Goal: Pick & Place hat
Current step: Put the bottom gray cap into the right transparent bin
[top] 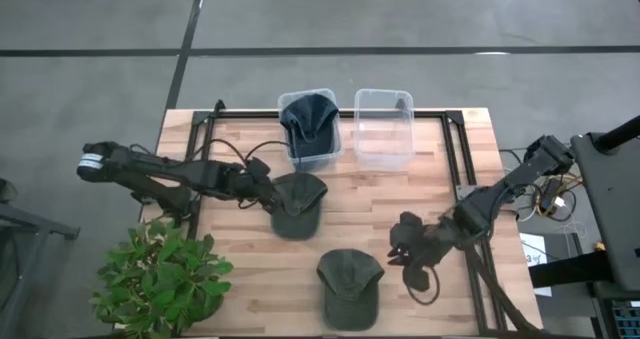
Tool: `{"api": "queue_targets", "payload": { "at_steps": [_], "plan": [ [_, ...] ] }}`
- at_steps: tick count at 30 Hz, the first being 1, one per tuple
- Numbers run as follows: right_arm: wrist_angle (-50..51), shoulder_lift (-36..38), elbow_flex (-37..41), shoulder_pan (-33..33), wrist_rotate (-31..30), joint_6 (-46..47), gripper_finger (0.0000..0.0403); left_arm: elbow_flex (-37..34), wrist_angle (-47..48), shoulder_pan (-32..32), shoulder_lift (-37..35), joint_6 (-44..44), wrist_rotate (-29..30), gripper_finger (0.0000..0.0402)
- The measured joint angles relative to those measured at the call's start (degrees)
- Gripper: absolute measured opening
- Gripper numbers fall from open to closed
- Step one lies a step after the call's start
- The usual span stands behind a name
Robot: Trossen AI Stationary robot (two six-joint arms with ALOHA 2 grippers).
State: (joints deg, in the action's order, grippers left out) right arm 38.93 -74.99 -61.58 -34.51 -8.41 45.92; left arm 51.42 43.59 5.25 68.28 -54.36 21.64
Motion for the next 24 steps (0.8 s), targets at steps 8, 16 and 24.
{"api": "queue_targets", "payload": {
  "at_steps": [8, 16, 24],
  "plan": [
    [-0.76, -4.23, 0.00, -2.77, -0.44, 11.64, 0.0077, -5.73, 0.07, 0.99, -6.75, -3.55, 0.20, 0.0176],
    [-3.22, -7.38, 0.00, -6.29, 0.26, 23.62, 0.0083, -10.35, -2.03, 1.39, -13.63, 1.22, 7.35, 0.0176],
    [-7.69, -9.98, 0.00, -7.23, 1.43, 30.35, 0.0078, -15.05, -8.38, 1.40, -20.58, 7.94, 7.99, 0.0176]
  ]
}}
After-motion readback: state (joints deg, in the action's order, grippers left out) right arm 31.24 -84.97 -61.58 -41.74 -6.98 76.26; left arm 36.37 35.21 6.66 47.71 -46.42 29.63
